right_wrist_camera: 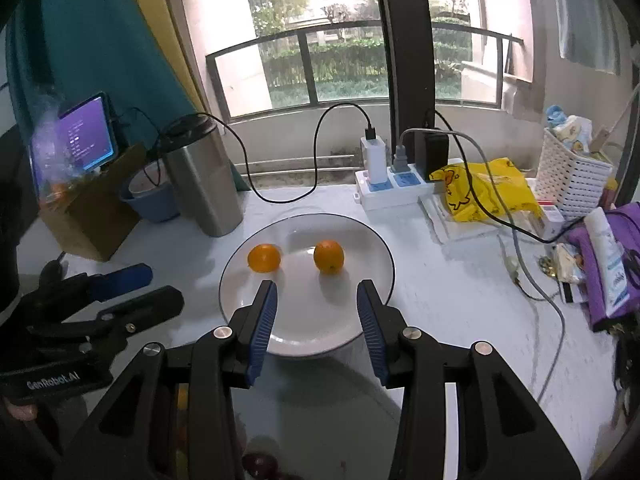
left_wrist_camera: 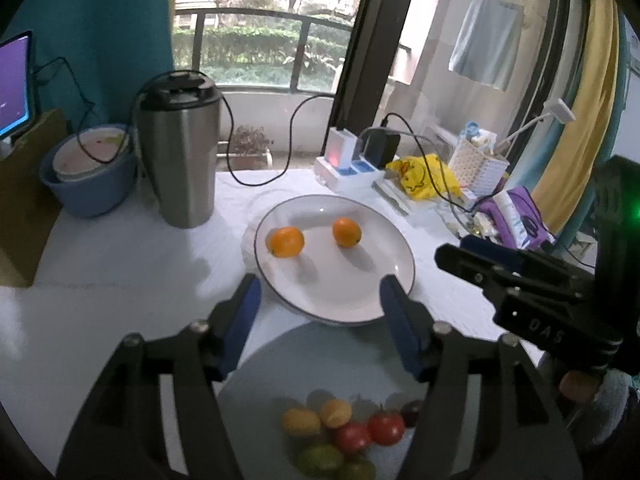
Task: Organize fruits
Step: 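Move both open grippers back over the fruit cluster on the tray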
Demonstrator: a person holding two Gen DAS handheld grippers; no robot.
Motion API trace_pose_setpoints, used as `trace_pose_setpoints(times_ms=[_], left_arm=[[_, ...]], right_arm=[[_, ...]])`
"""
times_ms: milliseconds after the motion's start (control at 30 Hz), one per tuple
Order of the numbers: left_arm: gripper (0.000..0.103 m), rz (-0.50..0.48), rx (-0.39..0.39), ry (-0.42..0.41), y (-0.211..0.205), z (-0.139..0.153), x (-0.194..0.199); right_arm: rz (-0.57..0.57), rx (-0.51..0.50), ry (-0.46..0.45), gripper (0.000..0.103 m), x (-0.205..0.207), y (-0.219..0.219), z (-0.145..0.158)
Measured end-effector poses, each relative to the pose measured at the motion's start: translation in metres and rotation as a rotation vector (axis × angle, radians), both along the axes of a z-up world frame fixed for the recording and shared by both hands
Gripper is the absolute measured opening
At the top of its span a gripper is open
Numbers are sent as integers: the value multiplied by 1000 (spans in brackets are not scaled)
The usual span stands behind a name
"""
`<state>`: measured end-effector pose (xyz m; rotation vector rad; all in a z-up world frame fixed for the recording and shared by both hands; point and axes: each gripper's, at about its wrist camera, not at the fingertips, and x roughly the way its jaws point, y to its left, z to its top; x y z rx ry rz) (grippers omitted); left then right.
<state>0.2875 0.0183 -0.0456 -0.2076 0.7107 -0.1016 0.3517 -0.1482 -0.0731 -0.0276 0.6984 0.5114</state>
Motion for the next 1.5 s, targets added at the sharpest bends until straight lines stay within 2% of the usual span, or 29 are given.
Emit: trace_pose_setpoints(times_ms=[500,867,1233,1500], left_arm=[[63,24,13,-28,-12,0,-59],[63,45,3,-11,-21,-18,-91],[63,37,-9,70,-36,-53,-105],[63,72,27,155,-41,-76,-99]], right_arm=[[-2,0,-15,44,-56,-24,-1],[12,-11,-7,44,-90,-36,-15],[40,-9,31,44,-109,-44,-41],[60,14,88,44,-106,-45,-62]])
